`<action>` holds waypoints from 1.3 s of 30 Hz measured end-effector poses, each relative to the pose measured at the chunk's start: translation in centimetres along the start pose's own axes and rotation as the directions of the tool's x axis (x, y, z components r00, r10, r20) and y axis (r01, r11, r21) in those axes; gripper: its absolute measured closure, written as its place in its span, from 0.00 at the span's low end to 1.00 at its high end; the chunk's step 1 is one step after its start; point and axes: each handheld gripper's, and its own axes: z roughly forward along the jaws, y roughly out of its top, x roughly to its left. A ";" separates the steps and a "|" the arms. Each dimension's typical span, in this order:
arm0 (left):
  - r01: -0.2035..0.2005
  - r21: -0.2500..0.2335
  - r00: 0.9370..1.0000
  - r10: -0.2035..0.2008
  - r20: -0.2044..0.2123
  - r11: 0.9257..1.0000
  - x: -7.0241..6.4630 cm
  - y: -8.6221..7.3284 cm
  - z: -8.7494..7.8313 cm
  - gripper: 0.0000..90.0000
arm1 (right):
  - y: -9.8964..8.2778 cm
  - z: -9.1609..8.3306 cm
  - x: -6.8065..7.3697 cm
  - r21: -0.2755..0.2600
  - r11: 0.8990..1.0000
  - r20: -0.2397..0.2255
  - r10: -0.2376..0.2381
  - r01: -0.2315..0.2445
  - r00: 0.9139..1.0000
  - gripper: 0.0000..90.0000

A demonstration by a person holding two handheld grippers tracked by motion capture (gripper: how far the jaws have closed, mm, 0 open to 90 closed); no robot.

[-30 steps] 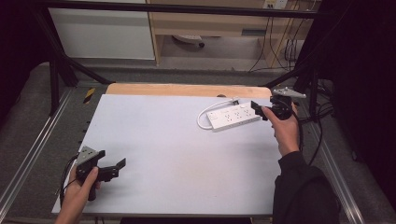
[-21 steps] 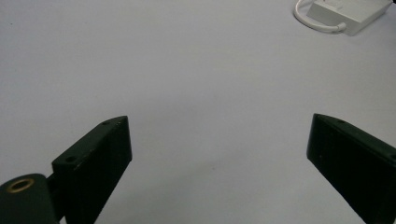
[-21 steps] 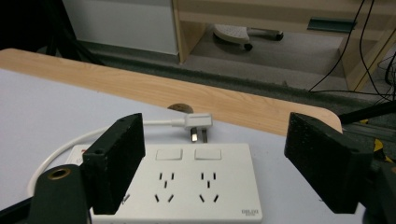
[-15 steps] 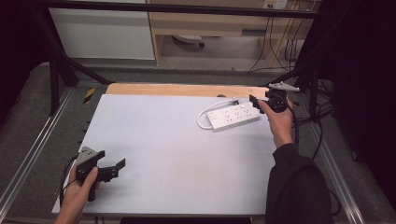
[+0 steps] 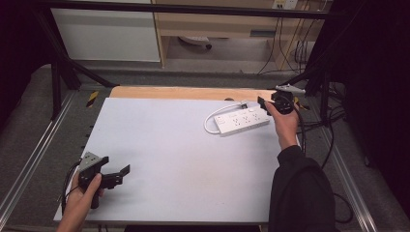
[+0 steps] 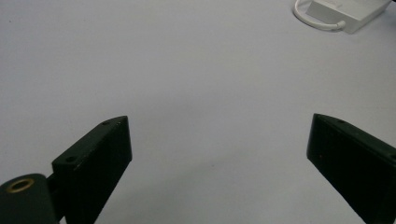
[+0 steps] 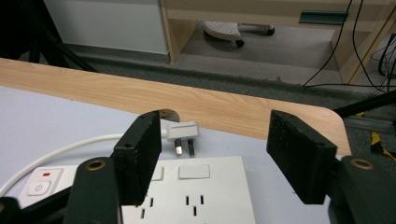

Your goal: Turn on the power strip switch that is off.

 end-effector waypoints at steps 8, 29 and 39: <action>0.003 0.001 1.000 -0.003 0.001 1.000 0.0 0.0 0.0 0.07 | -0.3 1.3 0.3 0.005 1.000 -0.009 0.012 -0.012 1.000 0.48; 0.005 0.001 1.000 -0.005 0.007 1.000 0.1 -0.1 -0.1 0.07 | -1.0 3.1 0.3 0.011 0.999 -0.007 0.041 -0.041 0.999 0.72; 0.005 -0.001 1.000 -0.005 0.006 1.000 0.1 -0.1 -0.1 0.07 | -1.7 3.8 0.3 0.038 0.998 -0.004 0.040 -0.040 0.999 0.79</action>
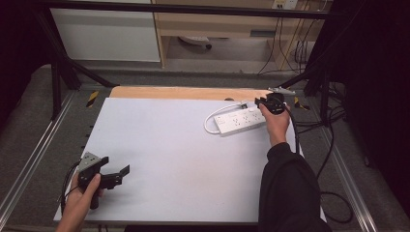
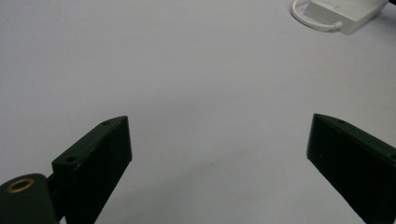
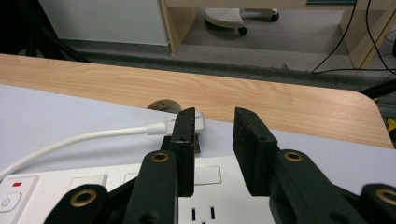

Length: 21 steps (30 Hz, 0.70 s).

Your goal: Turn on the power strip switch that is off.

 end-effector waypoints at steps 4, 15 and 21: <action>0.001 -0.003 1.000 -0.001 0.001 1.000 0.0 0.0 0.0 0.07 | -0.2 0.3 0.0 0.006 1.000 0.000 0.003 -0.003 1.000 0.82; -0.002 -0.001 1.000 0.002 0.003 1.000 0.0 0.0 0.0 0.07 | -0.7 1.0 0.2 0.020 1.000 0.002 0.017 -0.017 1.000 0.87; -0.003 0.000 1.000 0.003 0.004 1.000 0.0 0.0 0.0 0.07 | -1.1 1.4 0.3 0.034 0.999 -0.004 0.008 -0.008 1.000 0.90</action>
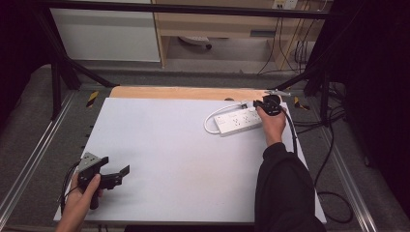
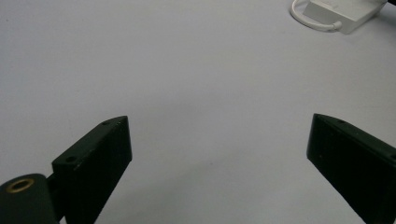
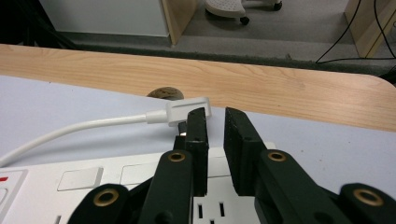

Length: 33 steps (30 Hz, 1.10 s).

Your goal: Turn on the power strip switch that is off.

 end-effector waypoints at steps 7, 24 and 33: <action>-0.005 0.002 1.000 0.005 -0.001 1.000 0.0 0.0 0.0 0.07 | -0.3 0.4 0.2 0.007 1.000 -0.002 0.000 0.000 1.000 0.92; -0.007 0.006 1.000 0.007 -0.001 1.000 0.0 0.0 0.0 0.07 | -1.0 1.0 0.8 0.016 1.000 -0.005 -0.026 0.026 1.000 0.97; -0.015 0.001 1.000 0.015 -0.001 1.000 0.0 0.0 0.0 0.07 | -1.2 1.3 1.0 0.020 0.999 -0.005 -0.035 0.035 0.999 0.98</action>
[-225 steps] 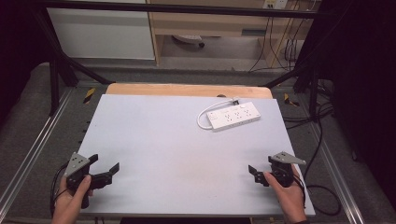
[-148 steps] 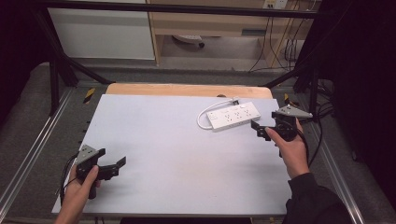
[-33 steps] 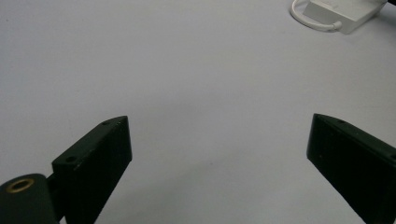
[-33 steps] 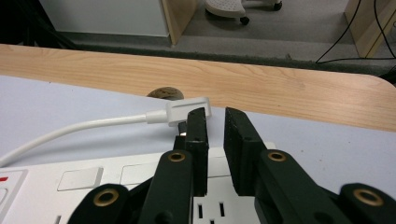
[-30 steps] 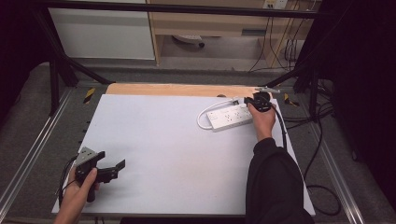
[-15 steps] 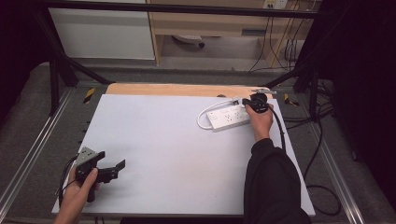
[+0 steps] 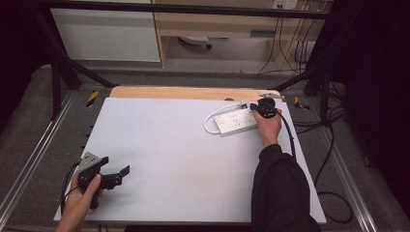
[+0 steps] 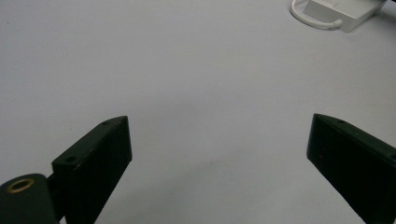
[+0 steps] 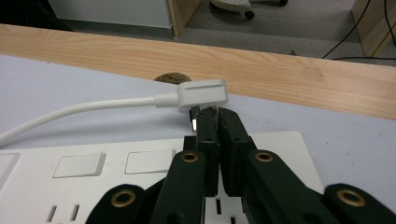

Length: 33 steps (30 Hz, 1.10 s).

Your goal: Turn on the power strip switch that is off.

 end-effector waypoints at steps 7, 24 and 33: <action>0.000 0.002 1.000 0.000 -0.002 1.000 0.0 0.0 0.0 0.07 | -0.3 0.3 0.3 0.003 1.000 -0.005 -0.010 0.010 1.000 1.00; -0.001 0.004 1.000 0.001 0.000 1.000 0.0 0.0 0.1 0.07 | -0.6 0.3 0.3 0.007 1.000 -0.006 -0.031 0.031 1.000 1.00; -0.002 0.004 1.000 0.002 -0.003 1.000 -0.1 0.0 0.0 0.07 | -0.8 0.3 0.5 -0.011 1.000 -0.005 -0.025 0.025 1.000 1.00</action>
